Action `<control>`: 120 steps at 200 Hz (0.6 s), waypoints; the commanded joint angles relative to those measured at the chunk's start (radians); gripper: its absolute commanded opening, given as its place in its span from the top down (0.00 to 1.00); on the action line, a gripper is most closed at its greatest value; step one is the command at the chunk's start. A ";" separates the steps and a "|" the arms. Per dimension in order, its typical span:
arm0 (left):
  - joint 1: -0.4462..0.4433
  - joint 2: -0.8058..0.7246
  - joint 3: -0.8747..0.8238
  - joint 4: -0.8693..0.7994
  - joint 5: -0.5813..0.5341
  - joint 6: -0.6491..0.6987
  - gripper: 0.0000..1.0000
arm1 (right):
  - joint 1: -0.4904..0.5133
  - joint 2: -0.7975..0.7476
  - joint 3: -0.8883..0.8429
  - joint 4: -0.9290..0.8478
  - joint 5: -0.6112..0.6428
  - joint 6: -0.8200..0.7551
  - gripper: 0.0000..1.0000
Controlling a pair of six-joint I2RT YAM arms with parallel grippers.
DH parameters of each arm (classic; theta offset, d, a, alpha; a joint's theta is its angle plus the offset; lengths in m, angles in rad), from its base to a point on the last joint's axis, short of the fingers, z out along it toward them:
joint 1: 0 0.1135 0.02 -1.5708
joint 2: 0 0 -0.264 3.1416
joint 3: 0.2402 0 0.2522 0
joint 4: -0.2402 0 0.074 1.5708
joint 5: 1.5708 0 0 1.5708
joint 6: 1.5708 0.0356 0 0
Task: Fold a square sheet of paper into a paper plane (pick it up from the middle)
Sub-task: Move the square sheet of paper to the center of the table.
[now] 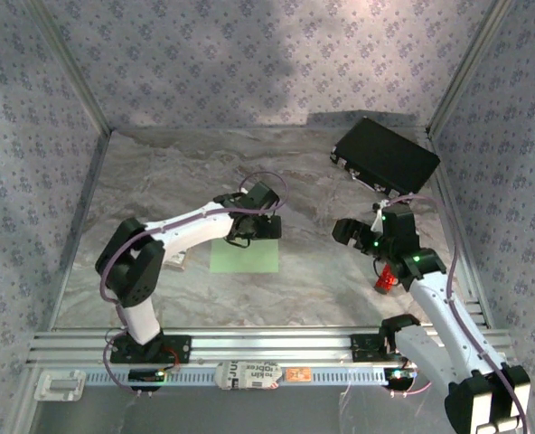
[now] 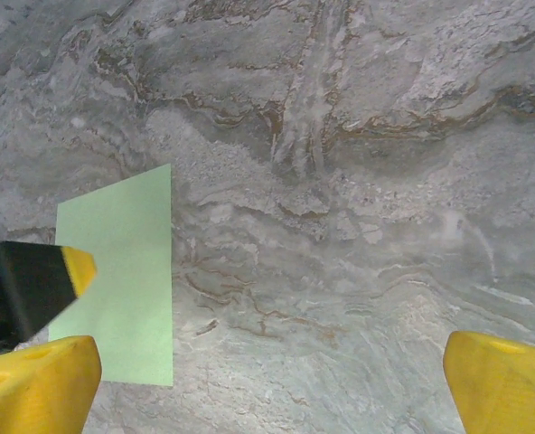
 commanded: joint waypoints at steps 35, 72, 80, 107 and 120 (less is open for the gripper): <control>0.141 -0.016 -0.061 0.044 0.225 0.045 0.07 | 0.081 0.108 0.047 0.010 0.082 0.056 0.01; 0.138 0.080 0.022 -0.063 0.201 0.054 0.08 | 0.113 0.237 0.143 -0.008 0.017 0.059 0.01; 0.133 0.104 0.051 -0.098 0.176 0.056 0.08 | 0.123 0.261 0.160 -0.009 0.014 0.054 0.01; 0.122 0.177 0.137 -0.223 0.098 0.046 0.09 | 0.153 0.328 0.211 -0.045 0.042 0.040 0.01; 0.119 0.203 0.167 -0.259 0.075 0.044 0.09 | 0.164 0.345 0.225 -0.060 0.050 0.035 0.01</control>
